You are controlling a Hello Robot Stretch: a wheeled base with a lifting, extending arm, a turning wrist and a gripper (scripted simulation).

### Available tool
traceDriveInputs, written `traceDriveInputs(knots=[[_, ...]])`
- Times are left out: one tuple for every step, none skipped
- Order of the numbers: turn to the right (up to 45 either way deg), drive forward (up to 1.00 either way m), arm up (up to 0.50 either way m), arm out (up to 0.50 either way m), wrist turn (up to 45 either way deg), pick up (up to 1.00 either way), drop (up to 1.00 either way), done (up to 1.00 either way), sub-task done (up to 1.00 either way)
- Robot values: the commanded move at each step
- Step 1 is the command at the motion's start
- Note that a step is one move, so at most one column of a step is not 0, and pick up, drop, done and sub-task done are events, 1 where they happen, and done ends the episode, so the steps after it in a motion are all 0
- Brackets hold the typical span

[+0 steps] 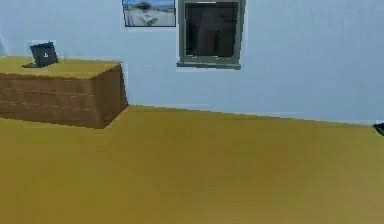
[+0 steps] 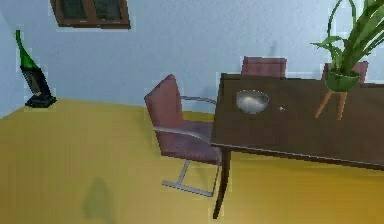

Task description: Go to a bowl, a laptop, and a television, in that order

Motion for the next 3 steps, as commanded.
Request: traceDriveInputs(knots=[[-6.0, 0.00, 0.00, 0.00, 0.0, 0.00, 0.00, 0.00, 0.00], [0.0, 0.35, 0.00, 0.00, 0.0, 0.00, 0.00, 0.00, 0.00], [-39.0, 0.00, 0.00, 0.00, 0.0, 0.00, 0.00, 0.00, 0.00]])
